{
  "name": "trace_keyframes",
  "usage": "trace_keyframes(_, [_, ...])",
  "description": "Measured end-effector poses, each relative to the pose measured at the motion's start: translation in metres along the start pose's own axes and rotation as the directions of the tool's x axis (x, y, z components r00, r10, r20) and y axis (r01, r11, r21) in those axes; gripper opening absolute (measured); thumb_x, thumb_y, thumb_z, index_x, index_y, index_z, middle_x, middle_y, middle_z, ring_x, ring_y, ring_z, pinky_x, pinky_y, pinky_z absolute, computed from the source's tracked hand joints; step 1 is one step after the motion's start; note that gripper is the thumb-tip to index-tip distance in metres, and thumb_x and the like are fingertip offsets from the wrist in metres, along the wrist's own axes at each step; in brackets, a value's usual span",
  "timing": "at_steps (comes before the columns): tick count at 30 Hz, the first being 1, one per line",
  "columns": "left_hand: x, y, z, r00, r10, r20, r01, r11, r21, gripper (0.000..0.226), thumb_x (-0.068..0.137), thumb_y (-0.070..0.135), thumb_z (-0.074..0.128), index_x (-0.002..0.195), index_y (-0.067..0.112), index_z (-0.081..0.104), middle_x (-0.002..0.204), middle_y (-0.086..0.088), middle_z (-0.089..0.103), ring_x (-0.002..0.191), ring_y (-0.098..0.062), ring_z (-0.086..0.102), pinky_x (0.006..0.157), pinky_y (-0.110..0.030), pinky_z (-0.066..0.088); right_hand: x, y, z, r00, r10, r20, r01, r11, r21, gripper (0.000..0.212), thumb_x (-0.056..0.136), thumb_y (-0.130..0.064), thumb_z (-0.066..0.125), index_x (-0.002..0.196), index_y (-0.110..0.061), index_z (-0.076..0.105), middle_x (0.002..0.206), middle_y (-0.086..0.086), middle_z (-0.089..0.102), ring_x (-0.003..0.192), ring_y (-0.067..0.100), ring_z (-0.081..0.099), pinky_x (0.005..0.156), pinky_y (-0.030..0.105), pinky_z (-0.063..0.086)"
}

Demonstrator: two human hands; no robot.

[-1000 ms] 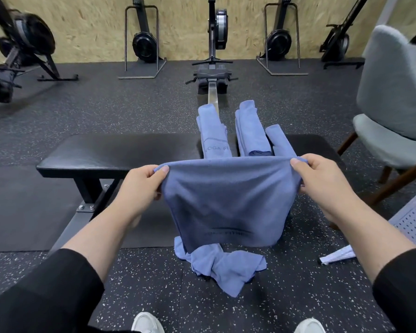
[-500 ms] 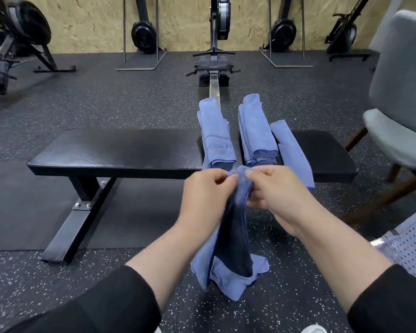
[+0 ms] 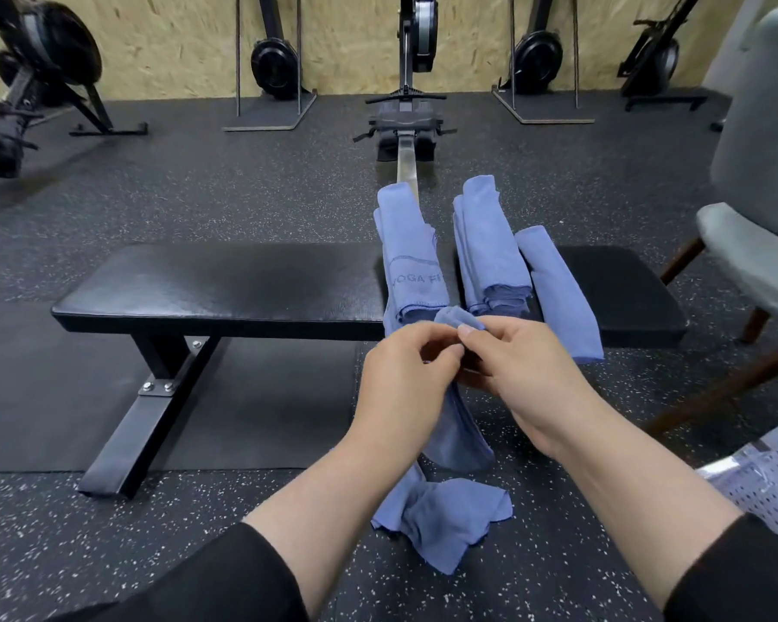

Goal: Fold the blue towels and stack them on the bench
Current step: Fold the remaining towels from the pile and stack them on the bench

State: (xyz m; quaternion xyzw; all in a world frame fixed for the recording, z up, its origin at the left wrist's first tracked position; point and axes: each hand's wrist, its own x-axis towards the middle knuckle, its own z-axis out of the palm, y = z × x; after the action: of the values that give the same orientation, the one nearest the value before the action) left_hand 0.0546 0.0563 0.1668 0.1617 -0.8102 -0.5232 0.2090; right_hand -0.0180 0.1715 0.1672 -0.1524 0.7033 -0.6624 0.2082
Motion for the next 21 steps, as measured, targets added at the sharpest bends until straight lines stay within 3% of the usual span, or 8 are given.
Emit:
trace_keyframes(3, [0.006,-0.003,-0.006,0.995,0.102,-0.019,-0.099,0.989,0.111,0.016,0.091,0.015,0.069,0.102,0.027,0.068,0.085,0.012,0.065,0.078,-0.004,0.058,0.075,-0.02,0.046,-0.003,-0.004,0.005,1.0,0.022,0.002,-0.022,0.997,0.076,0.023,0.104,-0.01,0.054,0.099,-0.006,0.076,0.076,0.0,0.073,0.065,0.008,0.066,0.067,0.023,0.055])
trace_keyframes(5, [0.011,-0.005,-0.01,0.968,0.245,0.048,-0.249,0.928,0.276,0.021,0.09,0.015,0.07,0.108,0.027,0.069,0.089,0.011,0.057,0.082,-0.008,0.054,0.078,-0.024,0.044,-0.005,-0.006,0.004,0.998,0.056,0.016,-0.057,0.99,0.126,0.025,0.104,-0.011,0.054,0.095,-0.009,0.077,0.076,-0.001,0.073,0.062,0.006,0.063,0.073,0.028,0.054])
trace_keyframes(8, [0.015,-0.008,-0.015,0.943,0.311,0.116,-0.332,0.886,0.323,0.022,0.089,0.015,0.074,0.109,0.023,0.072,0.094,0.005,0.052,0.088,-0.011,0.053,0.081,-0.023,0.042,-0.008,-0.009,0.004,0.993,0.11,0.049,-0.116,0.981,0.153,0.029,0.105,-0.011,0.05,0.09,-0.01,0.075,0.069,-0.002,0.071,0.058,0.004,0.061,0.082,0.036,0.051])
trace_keyframes(13, [0.022,-0.014,-0.023,0.911,0.391,0.132,-0.412,0.846,0.339,0.011,0.087,0.02,0.077,0.092,0.018,0.068,0.093,0.01,0.047,0.091,-0.015,0.05,0.081,-0.025,0.039,-0.011,-0.011,0.001,0.985,0.138,0.101,-0.148,0.983,0.105,0.028,0.106,-0.013,0.047,0.102,-0.005,0.073,0.089,0.008,0.076,0.083,0.016,0.069,0.079,0.034,0.052])
trace_keyframes(17, [0.02,-0.015,-0.025,0.909,0.394,0.137,-0.417,0.863,0.286,0.01,0.089,0.019,0.075,0.09,0.019,0.065,0.094,0.013,0.047,0.094,-0.016,0.051,0.085,-0.022,0.038,-0.012,-0.014,-0.003,0.987,0.121,0.109,-0.126,0.991,0.038,0.031,0.105,-0.013,0.045,0.092,-0.007,0.073,0.09,0.011,0.075,0.087,0.022,0.066,0.084,0.039,0.052])
trace_keyframes(19, [0.02,-0.015,-0.026,0.917,0.376,0.135,-0.399,0.88,0.259,0.012,0.089,0.019,0.075,0.088,0.022,0.064,0.095,0.013,0.048,0.096,-0.015,0.051,0.085,-0.02,0.036,-0.013,-0.015,-0.004,0.984,0.105,0.143,-0.105,0.994,-0.007,0.033,0.106,-0.015,0.045,0.096,0.002,0.071,0.095,0.013,0.075,0.089,0.022,0.068,0.086,0.039,0.054])
trace_keyframes(21, [0.02,-0.012,-0.027,0.924,0.359,0.131,-0.381,0.89,0.252,0.017,0.088,0.019,0.075,0.085,0.027,0.061,0.097,0.011,0.051,0.098,-0.012,0.052,0.085,-0.018,0.036,-0.015,-0.015,-0.006,0.977,0.09,0.194,-0.091,0.996,0.0,0.031,0.107,-0.017,0.047,0.104,-0.002,0.073,0.103,0.013,0.077,0.096,0.023,0.073,0.092,0.039,0.056])
